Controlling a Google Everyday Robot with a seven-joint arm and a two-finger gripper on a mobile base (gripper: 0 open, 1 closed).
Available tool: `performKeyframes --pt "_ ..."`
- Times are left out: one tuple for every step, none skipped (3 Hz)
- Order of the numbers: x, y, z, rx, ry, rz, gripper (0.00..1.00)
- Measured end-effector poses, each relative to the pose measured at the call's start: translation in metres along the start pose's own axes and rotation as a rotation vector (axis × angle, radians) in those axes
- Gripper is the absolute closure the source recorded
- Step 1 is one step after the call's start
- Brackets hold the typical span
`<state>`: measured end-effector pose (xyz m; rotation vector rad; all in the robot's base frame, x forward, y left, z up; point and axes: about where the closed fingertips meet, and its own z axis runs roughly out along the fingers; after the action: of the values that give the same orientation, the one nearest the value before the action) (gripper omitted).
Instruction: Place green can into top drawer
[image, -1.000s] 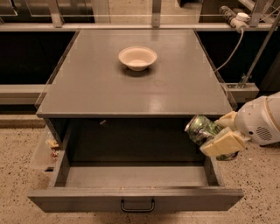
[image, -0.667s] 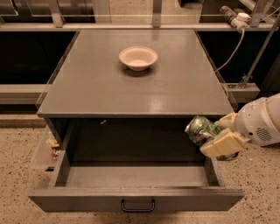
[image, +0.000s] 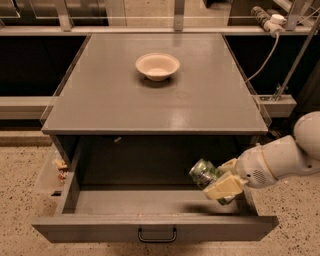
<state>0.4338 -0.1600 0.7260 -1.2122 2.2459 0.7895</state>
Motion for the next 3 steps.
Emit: performKeyframes --pt "0.019 -0.006 0.048 -0.045 0.006 0.042 1.0" --pt "0.023 -0.011 0.084 -0.062 0.024 0.033 1.0" --pt "0.022 -0.012 0.086 -0.062 0.024 0.032 0.81"
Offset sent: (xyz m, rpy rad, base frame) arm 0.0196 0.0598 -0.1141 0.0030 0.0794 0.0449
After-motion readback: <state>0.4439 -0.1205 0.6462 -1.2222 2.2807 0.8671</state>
